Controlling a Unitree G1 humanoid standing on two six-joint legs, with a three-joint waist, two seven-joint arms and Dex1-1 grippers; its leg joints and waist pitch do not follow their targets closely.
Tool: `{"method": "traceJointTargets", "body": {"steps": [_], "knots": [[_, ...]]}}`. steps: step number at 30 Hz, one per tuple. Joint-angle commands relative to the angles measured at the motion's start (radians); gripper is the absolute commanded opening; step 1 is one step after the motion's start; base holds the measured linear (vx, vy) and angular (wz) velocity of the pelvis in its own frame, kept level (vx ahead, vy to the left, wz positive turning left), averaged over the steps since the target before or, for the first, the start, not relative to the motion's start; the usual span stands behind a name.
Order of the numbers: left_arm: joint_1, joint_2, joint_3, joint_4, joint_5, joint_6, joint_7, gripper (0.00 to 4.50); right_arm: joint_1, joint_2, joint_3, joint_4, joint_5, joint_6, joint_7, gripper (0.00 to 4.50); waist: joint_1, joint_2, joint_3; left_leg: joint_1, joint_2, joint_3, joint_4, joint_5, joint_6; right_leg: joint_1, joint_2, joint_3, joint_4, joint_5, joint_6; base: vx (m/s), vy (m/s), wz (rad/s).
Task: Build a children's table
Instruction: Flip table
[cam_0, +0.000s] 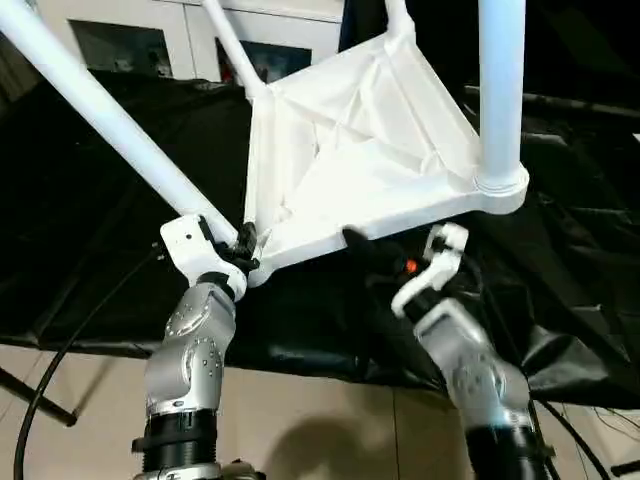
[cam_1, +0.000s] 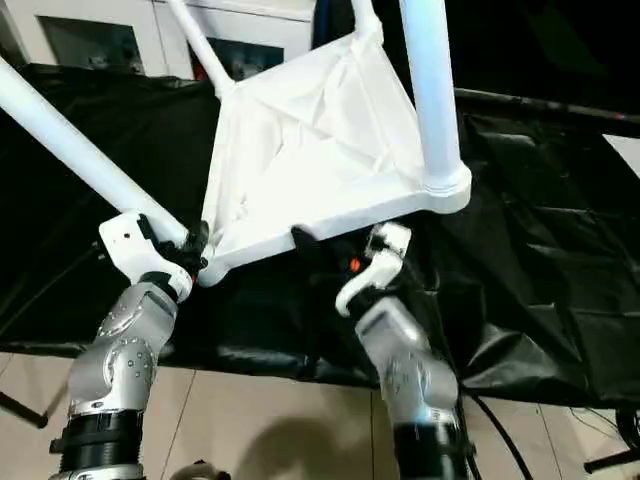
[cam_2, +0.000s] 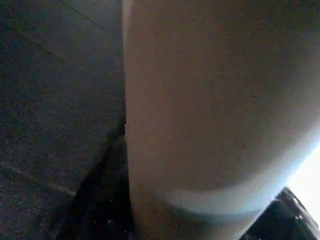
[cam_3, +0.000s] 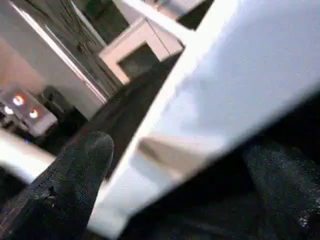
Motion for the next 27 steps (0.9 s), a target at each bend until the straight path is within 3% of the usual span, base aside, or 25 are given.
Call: {"method": "traceJointTargets", "body": {"steps": [1, 6, 7, 10, 11, 14, 19, 21, 27], "knots": [[-0.013, -0.056, -0.008, -0.026, -0.06, 0.007, 0.001, 2.17, -0.06, 0.03, -0.052, 0.071, 0.018, -0.028, -0.066, 4.5, -0.004, -0.004, -0.064, 0.015, 0.086, -0.034, -0.072, -0.031, 0.039, 0.04, -0.131, 0.078, -0.06, 0.026, -0.152, 0.0, 0.0, 0.0], [-0.009, -0.059, -0.014, -0.034, -0.062, 0.013, -0.006, 2.17, -0.134, 0.046, -0.085, 0.165, 0.025, -0.051, -0.09, 4.5, -0.004, -0.002, -0.068, 0.017, 0.085, -0.032, -0.07, 0.001, 0.037, 0.041, -0.129, 0.077, -0.051, 0.087, -0.159, 0.0, 0.0, 0.0], [-0.006, -0.061, -0.018, -0.037, -0.064, 0.017, -0.011, 2.17, -0.182, 0.051, -0.105, 0.23, 0.029, -0.068, -0.105, 4.5, -0.003, -0.002, -0.068, 0.016, 0.084, -0.031, -0.068, 0.008, 0.042, 0.042, -0.128, 0.077, -0.049, 0.102, -0.158, 0.0, 0.0, 0.0], [0.001, -0.062, -0.025, -0.045, -0.064, 0.019, -0.013, 2.17, -0.232, 0.062, -0.146, 0.299, 0.05, -0.089, -0.127, 4.5, -0.004, -0.003, -0.067, 0.015, 0.083, -0.029, -0.069, -0.01, 0.034, 0.044, -0.13, 0.077, -0.05, 0.08, -0.159, 0.0, 0.0, 0.0], [0.002, -0.062, -0.027, -0.048, -0.065, 0.021, -0.014, 2.17, -0.247, 0.064, -0.162, 0.322, 0.05, -0.103, -0.139, 4.5, -0.004, -0.008, -0.068, 0.016, 0.084, -0.028, -0.068, -0.012, 0.033, 0.043, -0.13, 0.077, -0.051, 0.076, -0.156, 0.0, 0.0, 0.0], [0.005, -0.06, -0.028, -0.053, -0.066, 0.025, -0.015, 2.17, -0.288, 0.062, -0.205, 0.379, 0.074, -0.122, -0.15, 4.12, -0.004, -0.012, -0.07, 0.012, 0.08, -0.026, -0.065, 0.008, 0.044, 0.045, -0.128, 0.077, -0.044, 0.1, -0.152, 0.0, 0.0, 0.0], [0.006, -0.058, -0.028, -0.056, -0.069, 0.028, -0.019, 2.17, -0.305, 0.056, -0.223, 0.404, 0.096, -0.122, -0.124, 3.66, -0.005, -0.014, -0.071, 0.009, 0.077, -0.021, -0.059, 0.017, 0.078, 0.039, -0.125, 0.077, -0.041, 0.115, -0.158, 0.0, 0.0, 0.0], [0.005, -0.056, -0.028, -0.054, -0.07, 0.028, -0.022, 2.17, -0.312, 0.05, -0.226, 0.415, 0.099, -0.125, -0.118, 3.6, -0.005, -0.01, -0.071, 0.01, 0.079, -0.021, -0.059, 0.007, 0.077, 0.037, -0.125, 0.077, -0.043, 0.093, -0.159, 0.0, 0.0, 0.0], [0.003, -0.051, -0.035, -0.052, -0.059, 0.027, -0.02, 2.17, -0.329, 0.045, -0.228, 0.45, 0.09, -0.156, -0.099, 3.11, -0.008, -0.012, -0.071, 0.008, 0.079, -0.02, -0.059, 0.002, 0.071, 0.038, -0.125, 0.076, -0.043, 0.081, -0.17, 0.0, 0.0, 0.0]]}}
